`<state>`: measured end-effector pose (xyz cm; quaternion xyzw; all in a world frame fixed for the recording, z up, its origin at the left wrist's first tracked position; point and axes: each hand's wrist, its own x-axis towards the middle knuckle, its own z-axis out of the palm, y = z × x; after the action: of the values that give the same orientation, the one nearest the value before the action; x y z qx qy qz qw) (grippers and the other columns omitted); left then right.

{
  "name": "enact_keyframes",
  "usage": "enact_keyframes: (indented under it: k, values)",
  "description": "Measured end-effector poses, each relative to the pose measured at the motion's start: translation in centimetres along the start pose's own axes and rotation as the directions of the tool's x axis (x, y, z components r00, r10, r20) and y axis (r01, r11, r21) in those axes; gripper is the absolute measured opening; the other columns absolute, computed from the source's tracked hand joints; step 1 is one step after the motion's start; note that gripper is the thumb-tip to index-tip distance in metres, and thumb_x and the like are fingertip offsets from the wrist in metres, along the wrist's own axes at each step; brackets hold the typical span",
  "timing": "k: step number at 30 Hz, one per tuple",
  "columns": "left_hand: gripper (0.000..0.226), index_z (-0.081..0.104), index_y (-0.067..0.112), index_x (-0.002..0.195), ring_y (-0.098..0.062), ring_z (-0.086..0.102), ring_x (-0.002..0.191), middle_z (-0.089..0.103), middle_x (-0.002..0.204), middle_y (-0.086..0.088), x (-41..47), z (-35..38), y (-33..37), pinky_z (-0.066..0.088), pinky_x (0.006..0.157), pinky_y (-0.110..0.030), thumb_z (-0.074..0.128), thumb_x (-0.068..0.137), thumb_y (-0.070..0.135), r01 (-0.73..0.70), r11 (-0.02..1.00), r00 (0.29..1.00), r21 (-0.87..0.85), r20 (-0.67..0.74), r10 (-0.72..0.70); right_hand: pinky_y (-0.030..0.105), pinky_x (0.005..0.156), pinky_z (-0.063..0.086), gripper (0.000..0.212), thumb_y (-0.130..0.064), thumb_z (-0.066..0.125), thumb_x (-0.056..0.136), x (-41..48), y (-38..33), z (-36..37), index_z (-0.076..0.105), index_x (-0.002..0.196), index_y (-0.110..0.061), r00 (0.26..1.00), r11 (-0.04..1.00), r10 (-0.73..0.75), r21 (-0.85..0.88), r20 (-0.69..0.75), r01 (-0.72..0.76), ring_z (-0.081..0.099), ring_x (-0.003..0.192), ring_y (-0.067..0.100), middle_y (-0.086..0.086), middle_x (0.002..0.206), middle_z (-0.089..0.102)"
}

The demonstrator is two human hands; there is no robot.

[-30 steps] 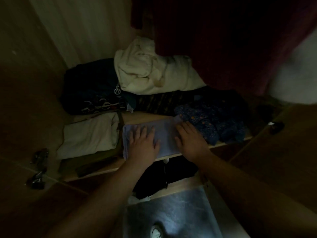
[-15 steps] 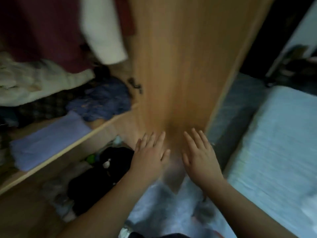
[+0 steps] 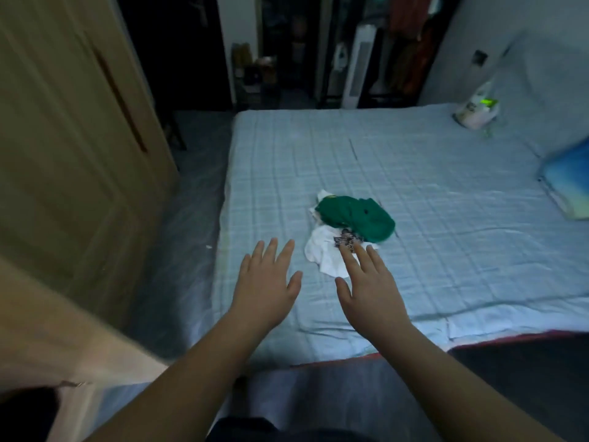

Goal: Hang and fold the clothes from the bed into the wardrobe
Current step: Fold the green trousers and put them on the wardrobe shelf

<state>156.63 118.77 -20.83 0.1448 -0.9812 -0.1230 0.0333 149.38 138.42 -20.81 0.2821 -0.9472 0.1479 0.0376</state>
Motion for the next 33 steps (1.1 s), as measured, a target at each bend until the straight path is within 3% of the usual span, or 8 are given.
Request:
enact_keyframes:
  k: [9,18,24,33]
  values:
    - [0.067,0.013,0.029,0.159,-0.031,0.014,0.152,0.018,0.166,-0.009,9.3,5.1,5.5,0.017,0.121,-0.05,0.033,0.1,0.053,-0.085,0.996,0.992,-0.017,0.097,0.086,0.045,0.121,0.022,0.062,-0.039,0.045,0.1,3.3,9.7,1.0,0.027,0.156,-0.019,0.979,0.98,0.198,0.007,0.052,-0.199,0.019,0.15,0.032,0.01,0.162,0.027]
    - [0.067,0.014,0.026,0.159,-0.033,0.016,0.151,0.02,0.165,-0.01,23.8,10.8,6.1,0.019,0.12,-0.048,0.034,0.101,0.052,-0.052,0.998,0.983,-0.035,0.172,0.058,0.041,0.123,0.016,0.063,-0.041,0.039,0.101,17.5,16.5,5.2,0.021,0.158,-0.021,0.966,0.981,0.192,0.006,0.173,-0.196,0.013,0.152,0.027,0.007,0.164,0.021]
    - [0.066,0.016,0.024,0.159,-0.032,0.016,0.151,0.019,0.165,-0.011,34.2,14.7,6.0,0.017,0.122,-0.046,0.034,0.101,0.052,-0.037,0.997,0.969,-0.061,0.242,0.05,0.038,0.123,0.016,0.062,-0.037,0.044,0.1,26.1,21.1,8.5,0.027,0.156,-0.017,0.944,0.97,0.23,0.017,0.236,-0.241,0.018,0.15,0.028,0.009,0.162,0.026]
    - [0.067,0.017,0.021,0.158,-0.032,0.019,0.15,0.022,0.164,-0.013,45.2,21.7,5.3,0.023,0.119,-0.044,0.037,0.101,0.047,0.103,0.99,0.928,-0.1,0.367,-0.059,0.04,0.12,0.021,0.062,-0.031,0.049,0.098,36.9,27.7,16.4,0.029,0.155,-0.016,0.886,0.957,0.239,0.055,0.397,-0.283,0.022,0.149,0.028,0.01,0.16,0.03]
